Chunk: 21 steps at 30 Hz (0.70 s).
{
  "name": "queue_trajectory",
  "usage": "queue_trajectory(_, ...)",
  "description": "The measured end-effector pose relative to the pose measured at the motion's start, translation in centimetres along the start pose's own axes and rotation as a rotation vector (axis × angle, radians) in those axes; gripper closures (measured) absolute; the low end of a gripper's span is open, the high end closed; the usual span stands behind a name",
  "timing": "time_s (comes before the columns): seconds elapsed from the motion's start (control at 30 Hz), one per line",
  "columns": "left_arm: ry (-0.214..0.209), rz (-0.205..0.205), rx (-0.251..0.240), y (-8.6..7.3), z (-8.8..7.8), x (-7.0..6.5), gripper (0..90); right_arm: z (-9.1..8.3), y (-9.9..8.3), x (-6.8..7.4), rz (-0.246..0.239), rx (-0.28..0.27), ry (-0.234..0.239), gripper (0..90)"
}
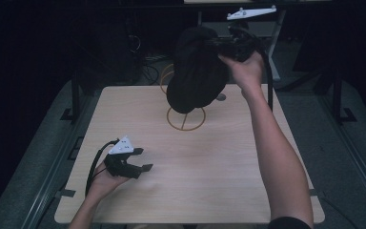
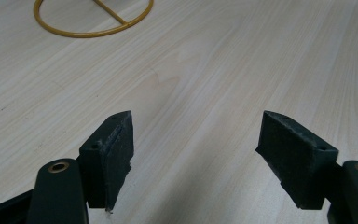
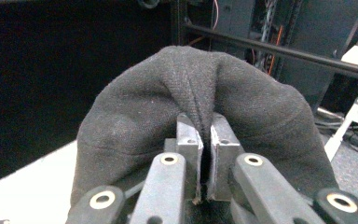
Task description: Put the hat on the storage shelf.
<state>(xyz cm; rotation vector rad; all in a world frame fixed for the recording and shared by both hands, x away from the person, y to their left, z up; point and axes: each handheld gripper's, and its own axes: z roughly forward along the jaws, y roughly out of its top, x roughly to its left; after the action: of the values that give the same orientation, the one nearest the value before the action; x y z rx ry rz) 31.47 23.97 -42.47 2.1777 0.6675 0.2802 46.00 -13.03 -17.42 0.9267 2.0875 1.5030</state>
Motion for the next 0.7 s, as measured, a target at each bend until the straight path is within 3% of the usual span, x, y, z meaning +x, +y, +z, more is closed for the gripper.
queue_trajectory(0.4, 0.003, 0.001, -0.009, -0.1, -0.2, 0.2, 26.2, 5.6, 1.5, 0.1, -0.021, 0.103, 0.01, 85.1)
queue_trajectory(0.7, 0.001, -0.021, -0.039, -0.1, -0.6, 0.4, 26.2, 9.6, 1.3, 0.5, -0.02, 0.166, 0.021, 84.7)
